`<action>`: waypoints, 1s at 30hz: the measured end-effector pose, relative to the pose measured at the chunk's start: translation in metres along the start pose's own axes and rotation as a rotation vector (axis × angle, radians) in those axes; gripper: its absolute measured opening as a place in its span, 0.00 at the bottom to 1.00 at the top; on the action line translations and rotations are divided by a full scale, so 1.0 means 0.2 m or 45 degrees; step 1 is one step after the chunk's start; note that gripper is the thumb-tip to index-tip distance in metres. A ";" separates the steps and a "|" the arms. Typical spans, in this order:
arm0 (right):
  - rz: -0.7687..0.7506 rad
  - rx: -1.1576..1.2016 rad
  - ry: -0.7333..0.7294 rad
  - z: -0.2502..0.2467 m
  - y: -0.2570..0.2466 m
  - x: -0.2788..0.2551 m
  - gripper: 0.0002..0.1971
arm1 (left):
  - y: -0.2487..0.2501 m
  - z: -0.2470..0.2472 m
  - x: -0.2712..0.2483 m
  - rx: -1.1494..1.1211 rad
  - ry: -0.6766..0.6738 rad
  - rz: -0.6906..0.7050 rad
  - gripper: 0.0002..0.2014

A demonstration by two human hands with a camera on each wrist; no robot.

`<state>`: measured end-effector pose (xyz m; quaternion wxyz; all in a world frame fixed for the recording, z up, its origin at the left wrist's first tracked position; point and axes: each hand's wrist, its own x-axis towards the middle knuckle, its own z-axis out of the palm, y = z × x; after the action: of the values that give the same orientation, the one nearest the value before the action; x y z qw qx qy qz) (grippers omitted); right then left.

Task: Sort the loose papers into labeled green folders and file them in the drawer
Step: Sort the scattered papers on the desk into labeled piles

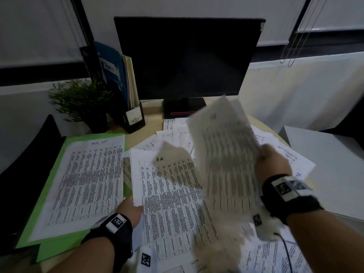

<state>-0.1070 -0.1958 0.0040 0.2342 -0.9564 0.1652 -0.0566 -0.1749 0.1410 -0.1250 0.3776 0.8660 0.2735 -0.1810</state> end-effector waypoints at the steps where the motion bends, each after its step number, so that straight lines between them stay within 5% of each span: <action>1: -0.029 0.060 0.094 -0.06 -0.03 0.02 0.06 | 0.01 0.00 0.00 0.016 -0.002 -0.010 0.21; 5: -0.093 0.332 0.271 -0.18 -0.17 0.04 0.08 | 0.04 -0.01 -0.01 0.063 -0.020 0.005 0.19; 11: 0.023 0.368 -0.134 0.09 -0.16 -0.08 0.08 | 0.04 -0.01 -0.03 -0.098 -0.014 -0.029 0.15; 15: 0.137 0.172 -0.563 0.33 -0.09 -0.22 0.06 | 0.02 -0.02 0.03 -0.491 -0.284 -0.208 0.41; 18: 0.143 0.038 -0.732 0.46 -0.08 -0.28 0.10 | -0.03 0.03 0.10 -0.525 -0.263 -0.160 0.52; 23: 0.040 -0.192 -0.766 0.49 -0.12 -0.30 0.28 | 0.24 0.04 -0.21 -0.251 -0.059 0.126 0.23; 28: 0.288 0.857 -0.559 0.28 -0.11 -0.13 0.47 | 0.38 -0.10 -0.35 -0.614 -0.120 0.345 0.24; 30: 0.192 1.058 -0.468 0.17 -0.12 -0.09 0.35 | 0.45 -0.17 -0.40 -0.683 -0.059 0.492 0.21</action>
<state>-0.1103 -0.1559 -0.0153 0.6265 -0.7610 0.1534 0.0699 -0.1791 0.0888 -0.0104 0.6255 0.7673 0.1333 -0.0471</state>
